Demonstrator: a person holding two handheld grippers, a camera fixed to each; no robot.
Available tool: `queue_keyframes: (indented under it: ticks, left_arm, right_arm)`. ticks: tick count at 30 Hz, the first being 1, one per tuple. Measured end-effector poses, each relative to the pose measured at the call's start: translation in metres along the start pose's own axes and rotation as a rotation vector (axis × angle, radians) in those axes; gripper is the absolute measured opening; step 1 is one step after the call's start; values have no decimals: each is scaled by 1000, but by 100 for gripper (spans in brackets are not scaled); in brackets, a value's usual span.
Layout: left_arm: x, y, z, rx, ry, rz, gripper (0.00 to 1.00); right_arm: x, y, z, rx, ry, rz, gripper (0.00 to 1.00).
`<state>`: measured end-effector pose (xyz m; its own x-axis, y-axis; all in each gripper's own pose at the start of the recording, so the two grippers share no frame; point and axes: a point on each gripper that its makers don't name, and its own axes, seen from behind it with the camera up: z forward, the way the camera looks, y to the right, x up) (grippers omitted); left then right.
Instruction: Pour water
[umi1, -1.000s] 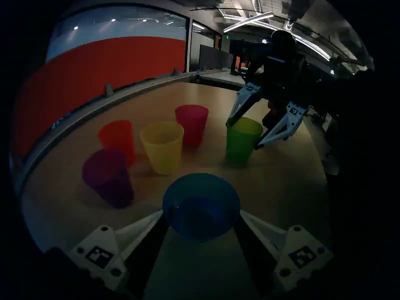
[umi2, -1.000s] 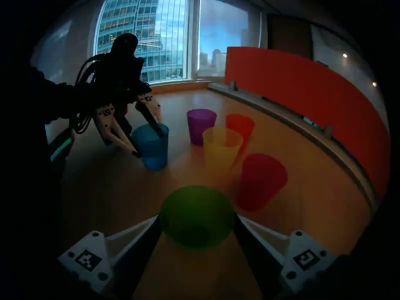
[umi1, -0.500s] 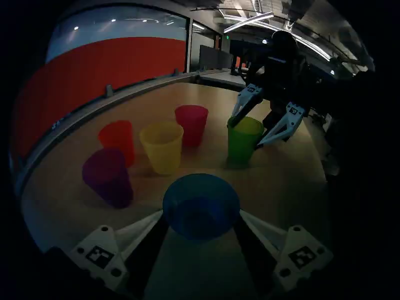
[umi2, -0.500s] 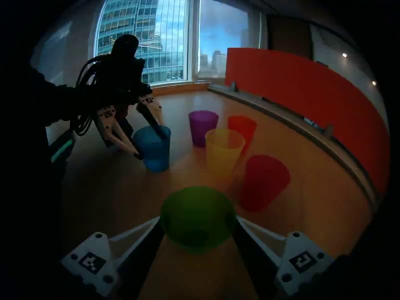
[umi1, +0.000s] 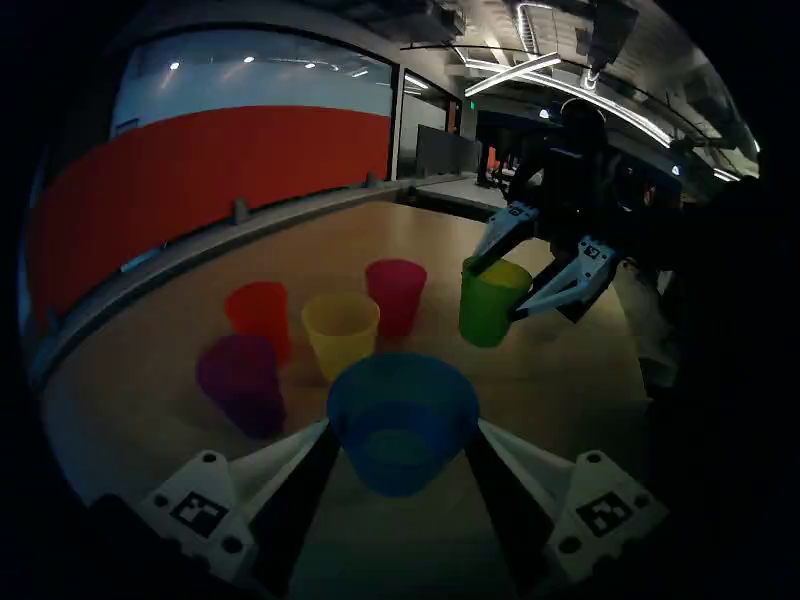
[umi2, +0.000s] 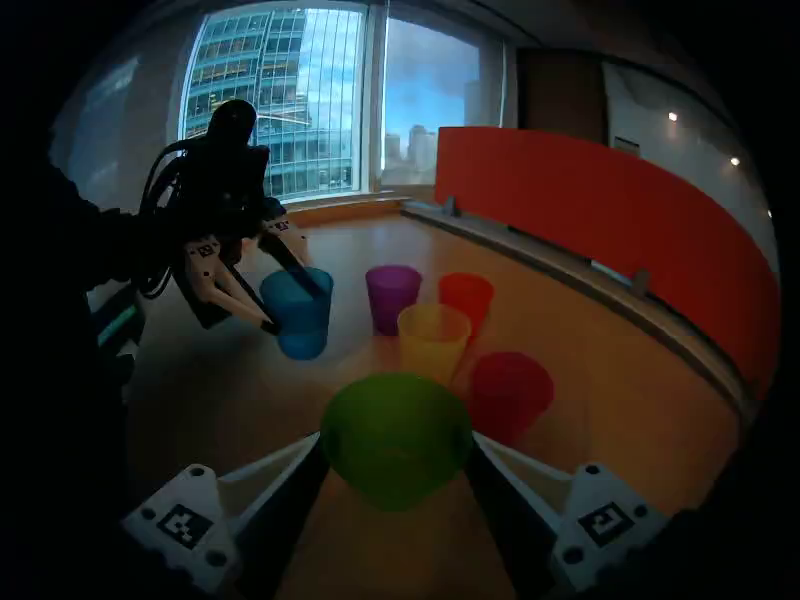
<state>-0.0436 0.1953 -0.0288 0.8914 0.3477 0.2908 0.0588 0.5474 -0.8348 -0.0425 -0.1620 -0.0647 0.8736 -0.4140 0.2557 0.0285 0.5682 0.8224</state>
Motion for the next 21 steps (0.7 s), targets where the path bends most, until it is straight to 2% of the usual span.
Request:
queue_keyframes:
  ticks: [13,21]
  left_arm:
    - [56,-8,-24,67,169,-14,84]
    - [81,-11,-36,99,247,-20,84]
  right_arm:
    - [47,-1,-9,-31,126,5,91]
    - [77,-1,-16,-52,204,-5,91]
